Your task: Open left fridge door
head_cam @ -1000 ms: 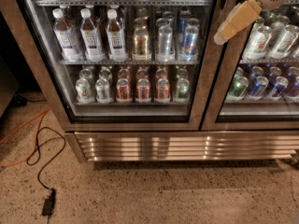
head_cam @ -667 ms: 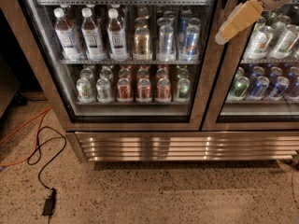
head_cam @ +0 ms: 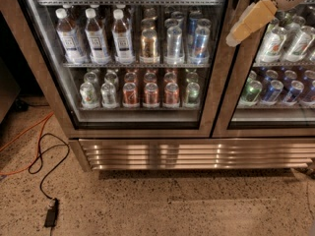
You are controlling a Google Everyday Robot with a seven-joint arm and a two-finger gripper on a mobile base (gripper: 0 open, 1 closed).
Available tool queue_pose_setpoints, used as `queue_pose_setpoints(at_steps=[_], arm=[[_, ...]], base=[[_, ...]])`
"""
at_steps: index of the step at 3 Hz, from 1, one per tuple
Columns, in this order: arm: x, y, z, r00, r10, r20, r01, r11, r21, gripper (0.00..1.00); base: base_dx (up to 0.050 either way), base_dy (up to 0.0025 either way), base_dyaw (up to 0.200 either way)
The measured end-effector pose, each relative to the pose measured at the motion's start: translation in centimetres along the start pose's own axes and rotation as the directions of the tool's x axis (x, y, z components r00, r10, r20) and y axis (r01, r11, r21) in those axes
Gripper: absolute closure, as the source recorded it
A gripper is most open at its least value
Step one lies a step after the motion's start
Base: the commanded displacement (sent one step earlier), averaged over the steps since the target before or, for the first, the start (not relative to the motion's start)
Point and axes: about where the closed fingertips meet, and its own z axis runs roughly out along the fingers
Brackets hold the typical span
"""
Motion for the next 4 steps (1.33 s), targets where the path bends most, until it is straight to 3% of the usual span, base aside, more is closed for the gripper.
queue_pose_setpoints(at_steps=[4], arm=[[-0.04, 0.44, 0.45, 0.999, -0.026, 0.032, 0.027, 0.9985, -0.047, 0.00]], base=[[0.000, 0.00000, 0.000]])
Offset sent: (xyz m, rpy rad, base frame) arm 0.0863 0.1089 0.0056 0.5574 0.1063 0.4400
